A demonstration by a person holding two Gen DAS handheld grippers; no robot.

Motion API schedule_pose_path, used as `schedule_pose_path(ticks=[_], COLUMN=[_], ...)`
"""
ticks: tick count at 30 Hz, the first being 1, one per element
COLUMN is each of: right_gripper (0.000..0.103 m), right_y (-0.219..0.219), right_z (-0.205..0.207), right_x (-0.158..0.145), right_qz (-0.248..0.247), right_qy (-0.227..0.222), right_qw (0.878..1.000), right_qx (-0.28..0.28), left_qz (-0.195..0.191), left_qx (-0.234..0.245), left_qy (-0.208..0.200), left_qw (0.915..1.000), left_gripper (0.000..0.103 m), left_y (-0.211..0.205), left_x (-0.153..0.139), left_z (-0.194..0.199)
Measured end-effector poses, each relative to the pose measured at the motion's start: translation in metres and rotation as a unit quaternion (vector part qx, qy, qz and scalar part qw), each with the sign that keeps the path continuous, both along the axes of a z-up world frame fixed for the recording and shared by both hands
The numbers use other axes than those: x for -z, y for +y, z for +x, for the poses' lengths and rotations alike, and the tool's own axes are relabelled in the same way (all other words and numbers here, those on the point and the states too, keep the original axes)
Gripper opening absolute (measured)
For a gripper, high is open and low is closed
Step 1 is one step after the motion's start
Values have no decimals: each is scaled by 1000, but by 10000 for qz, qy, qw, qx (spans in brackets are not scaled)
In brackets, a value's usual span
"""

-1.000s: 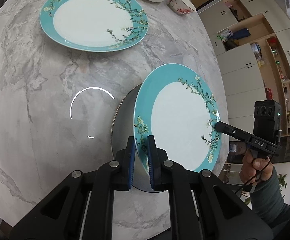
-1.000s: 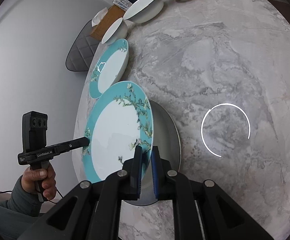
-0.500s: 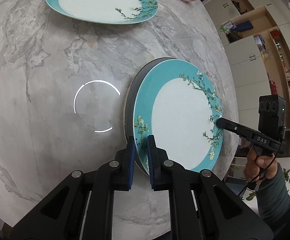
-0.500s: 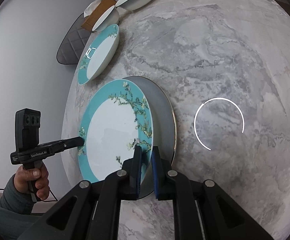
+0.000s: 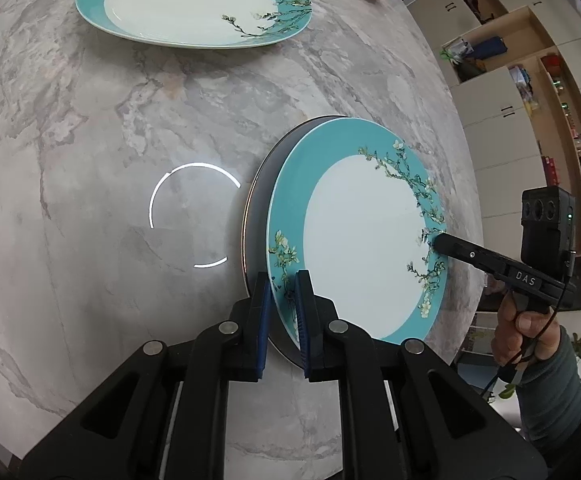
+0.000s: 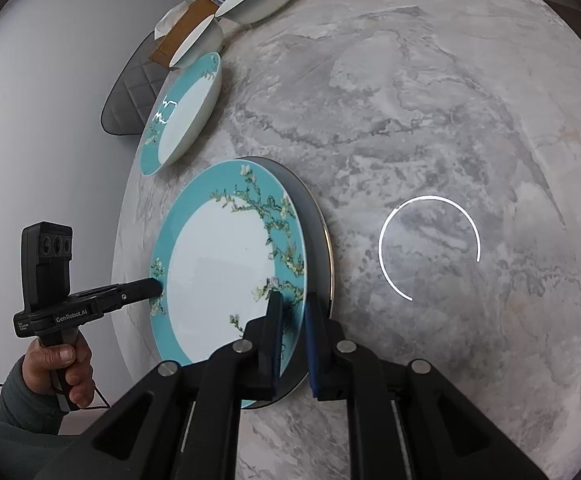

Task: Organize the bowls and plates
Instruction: 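Lower the teal floral plate onto the grey-rimmed plate and open the left gripper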

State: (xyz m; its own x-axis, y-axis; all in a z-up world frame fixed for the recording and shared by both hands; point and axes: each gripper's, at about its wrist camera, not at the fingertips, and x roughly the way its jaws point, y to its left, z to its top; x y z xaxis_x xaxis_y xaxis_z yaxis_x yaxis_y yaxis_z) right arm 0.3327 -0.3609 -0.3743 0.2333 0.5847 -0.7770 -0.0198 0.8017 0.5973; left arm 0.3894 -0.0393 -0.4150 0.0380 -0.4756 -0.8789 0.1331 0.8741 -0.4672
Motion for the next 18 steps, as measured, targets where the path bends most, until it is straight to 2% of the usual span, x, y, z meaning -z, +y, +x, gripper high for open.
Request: schedule_pose_path(ticks=[5,12,18], right_gripper=[15,23,34], right_y=[4,30,49], right_z=[2,1,-2], right_x=[-4,-19,-24], right_qz=[-199,-1277,-1877], right_qy=[21,-168,-331], right_qw=[9998,9909,9799], right_qx=[-48,-382,-589], left_qz=[83,263,373], left_qx=[-28,-28,-12], left_qy=[13,-31,-40], left_qw=[10000,9996,9993], left_gripper=[12,15,19], left_y=[1,-5,-7], left_x=[-3,-6,-9], left_z=[-2,-1,-1])
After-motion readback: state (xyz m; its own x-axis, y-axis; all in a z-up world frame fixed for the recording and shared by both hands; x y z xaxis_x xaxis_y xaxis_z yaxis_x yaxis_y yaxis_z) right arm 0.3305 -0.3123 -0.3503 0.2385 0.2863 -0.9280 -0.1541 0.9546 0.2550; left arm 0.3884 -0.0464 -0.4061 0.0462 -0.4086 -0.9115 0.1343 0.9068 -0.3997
